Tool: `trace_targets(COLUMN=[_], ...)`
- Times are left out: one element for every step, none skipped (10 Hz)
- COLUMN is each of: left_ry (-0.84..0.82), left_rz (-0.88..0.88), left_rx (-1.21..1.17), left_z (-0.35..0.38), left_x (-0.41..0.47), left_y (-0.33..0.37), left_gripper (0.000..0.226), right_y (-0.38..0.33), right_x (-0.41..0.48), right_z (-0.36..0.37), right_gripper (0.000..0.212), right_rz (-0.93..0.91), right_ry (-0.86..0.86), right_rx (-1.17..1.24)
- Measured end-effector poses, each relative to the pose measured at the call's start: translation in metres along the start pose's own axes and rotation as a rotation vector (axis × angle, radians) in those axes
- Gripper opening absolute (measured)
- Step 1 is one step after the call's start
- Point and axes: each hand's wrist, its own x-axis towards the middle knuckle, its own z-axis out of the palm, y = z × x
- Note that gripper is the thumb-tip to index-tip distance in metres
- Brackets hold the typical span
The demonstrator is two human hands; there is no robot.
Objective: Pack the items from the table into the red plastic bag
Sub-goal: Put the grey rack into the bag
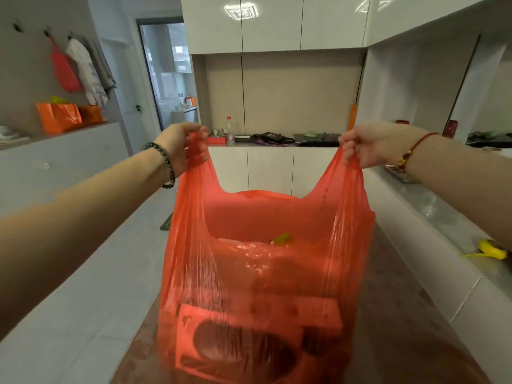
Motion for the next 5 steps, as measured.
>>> trace_targets(left_ry=[-0.034,-0.062,-0.093,-0.081,-0.097], left_rz=[0.035,0.074,0.045,0.041,0.062], left_rx=[-0.008,-0.016,0.015,-0.032,0.016], left_z=[0.005,0.009,0.005,-0.002,-0.011], left_x=[0.011,0.017,0.021,0.019,0.008], left_y=[0.018,0.016,-0.005,-0.020,-0.030], left_gripper=[0.020,0.012,0.008,0.006,0.012], right_y=[-0.015,-0.012,0.001,0.012,0.012], right_x=[0.013,0.024,0.019,0.005,-0.022], right_z=[0.001,-0.002,-0.008,-0.013,-0.014], right_gripper=[0.037,0.036,0.029,0.018,0.012], right_rz=[-0.084,-0.149,-0.151,-0.147,-0.173], right_ry=[0.025,0.059,0.047,-0.006,0.029], right_rx=[0.071,0.066,-0.020,-0.226,-0.524])
